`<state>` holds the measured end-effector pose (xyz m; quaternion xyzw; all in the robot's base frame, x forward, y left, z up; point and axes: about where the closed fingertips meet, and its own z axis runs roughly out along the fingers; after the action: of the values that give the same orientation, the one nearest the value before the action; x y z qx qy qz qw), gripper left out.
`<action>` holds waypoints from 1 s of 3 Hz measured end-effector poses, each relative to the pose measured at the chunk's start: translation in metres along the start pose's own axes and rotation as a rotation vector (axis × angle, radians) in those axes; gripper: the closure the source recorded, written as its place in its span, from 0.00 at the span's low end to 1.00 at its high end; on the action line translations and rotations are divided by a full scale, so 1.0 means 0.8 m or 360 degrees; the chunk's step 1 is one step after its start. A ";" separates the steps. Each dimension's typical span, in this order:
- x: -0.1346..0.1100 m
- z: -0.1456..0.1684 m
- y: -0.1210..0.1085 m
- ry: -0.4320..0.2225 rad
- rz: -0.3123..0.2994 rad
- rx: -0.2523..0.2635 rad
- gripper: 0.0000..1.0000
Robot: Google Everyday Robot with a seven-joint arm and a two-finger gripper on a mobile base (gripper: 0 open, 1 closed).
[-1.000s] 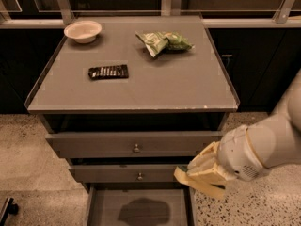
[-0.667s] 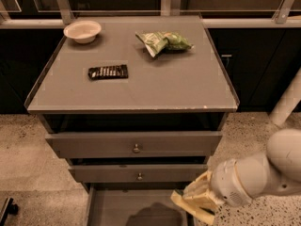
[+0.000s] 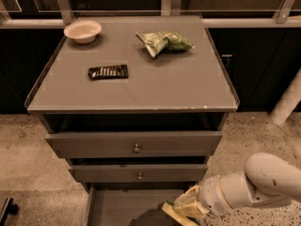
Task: Place sponge into bottom drawer
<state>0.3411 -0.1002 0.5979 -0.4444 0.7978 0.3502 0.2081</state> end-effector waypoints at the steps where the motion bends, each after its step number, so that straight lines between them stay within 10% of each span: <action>1: 0.000 0.000 0.000 0.0001 -0.0002 0.0000 1.00; 3: 0.019 0.042 -0.080 -0.0013 0.0042 -0.0049 1.00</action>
Offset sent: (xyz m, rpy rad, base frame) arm 0.0334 -0.0056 -0.0440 0.0116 0.0609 -0.0098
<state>0.3888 -0.1066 0.5417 -0.4356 0.7973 0.3669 0.1998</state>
